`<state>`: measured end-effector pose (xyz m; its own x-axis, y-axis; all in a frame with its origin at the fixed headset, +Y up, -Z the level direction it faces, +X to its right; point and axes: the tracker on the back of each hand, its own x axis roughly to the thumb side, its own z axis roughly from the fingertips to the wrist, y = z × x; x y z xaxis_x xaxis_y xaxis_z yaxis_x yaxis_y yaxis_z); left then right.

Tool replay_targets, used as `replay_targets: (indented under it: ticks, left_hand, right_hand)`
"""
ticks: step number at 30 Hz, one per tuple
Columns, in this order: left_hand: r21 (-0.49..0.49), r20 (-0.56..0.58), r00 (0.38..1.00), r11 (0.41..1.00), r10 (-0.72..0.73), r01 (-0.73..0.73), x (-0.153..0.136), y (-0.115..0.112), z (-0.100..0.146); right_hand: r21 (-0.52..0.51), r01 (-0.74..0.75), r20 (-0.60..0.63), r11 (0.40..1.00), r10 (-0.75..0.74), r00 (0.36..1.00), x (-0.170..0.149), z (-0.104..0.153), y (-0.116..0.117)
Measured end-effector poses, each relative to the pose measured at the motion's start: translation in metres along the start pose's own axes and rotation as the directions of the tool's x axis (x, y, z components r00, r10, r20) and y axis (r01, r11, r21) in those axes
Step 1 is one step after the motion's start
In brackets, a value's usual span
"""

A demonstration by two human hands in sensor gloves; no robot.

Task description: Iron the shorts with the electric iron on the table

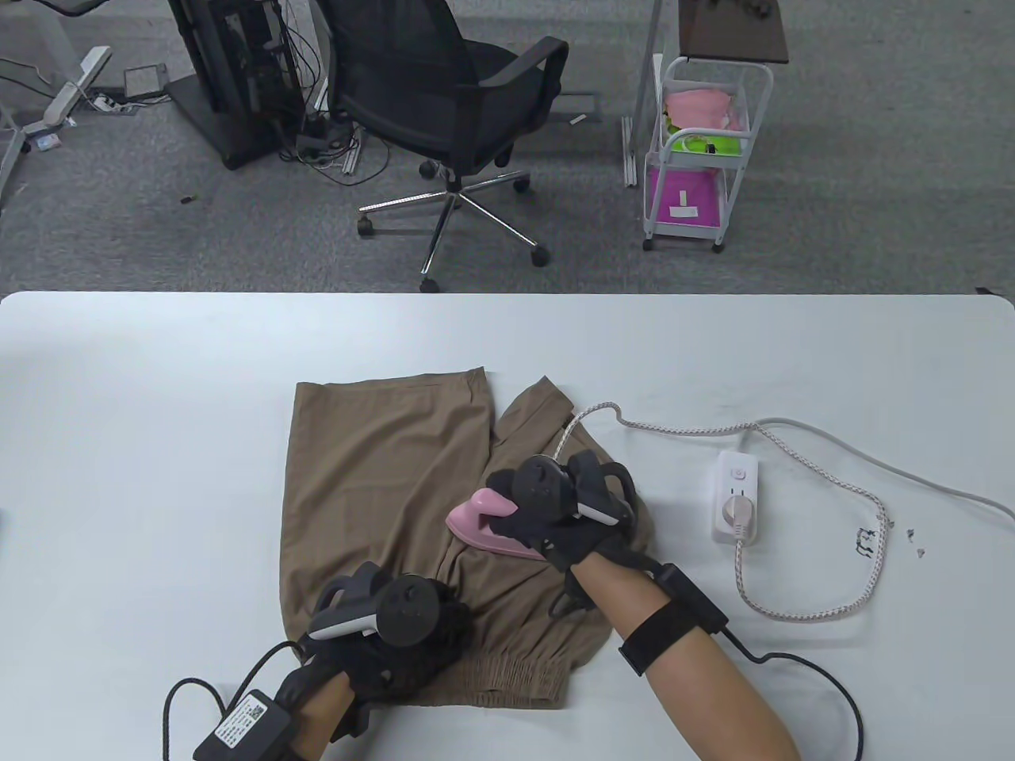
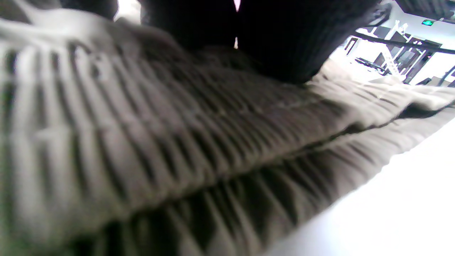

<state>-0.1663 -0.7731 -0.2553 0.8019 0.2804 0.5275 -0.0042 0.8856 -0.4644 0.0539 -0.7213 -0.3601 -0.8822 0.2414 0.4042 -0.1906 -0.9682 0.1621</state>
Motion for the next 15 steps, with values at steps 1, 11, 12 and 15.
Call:
replay_targets:
  ticks: [1, 11, 12, 15]
  left_hand:
    - [0.000, 0.000, 1.000, 1.000, 0.000, 0.000, 0.000, 0.000, 0.000]
    - [0.001, 0.000, 1.000, 1.000, -0.004, 0.004, 0.001, 0.000, 0.000]
    - [0.001, 0.000, 1.000, 1.000, -0.004, 0.004, 0.001, 0.000, 0.000]
    - [0.000, 0.000, 1.000, 1.000, -0.005, 0.005, 0.001, 0.000, 0.000]
  right_hand:
    - [-0.001, -0.008, -0.004, 1.000, 0.008, 1.000, -0.003, 0.003, -0.001]
    - [0.005, -0.029, -0.064, 1.000, 0.029, 0.998, -0.042, 0.039, -0.010]
    - [0.003, -0.028, -0.068, 1.000, 0.028, 0.997, -0.044, 0.040, -0.010]
    - [-0.009, -0.009, -0.076, 1.000, 0.008, 0.997, -0.047, 0.042, -0.010]
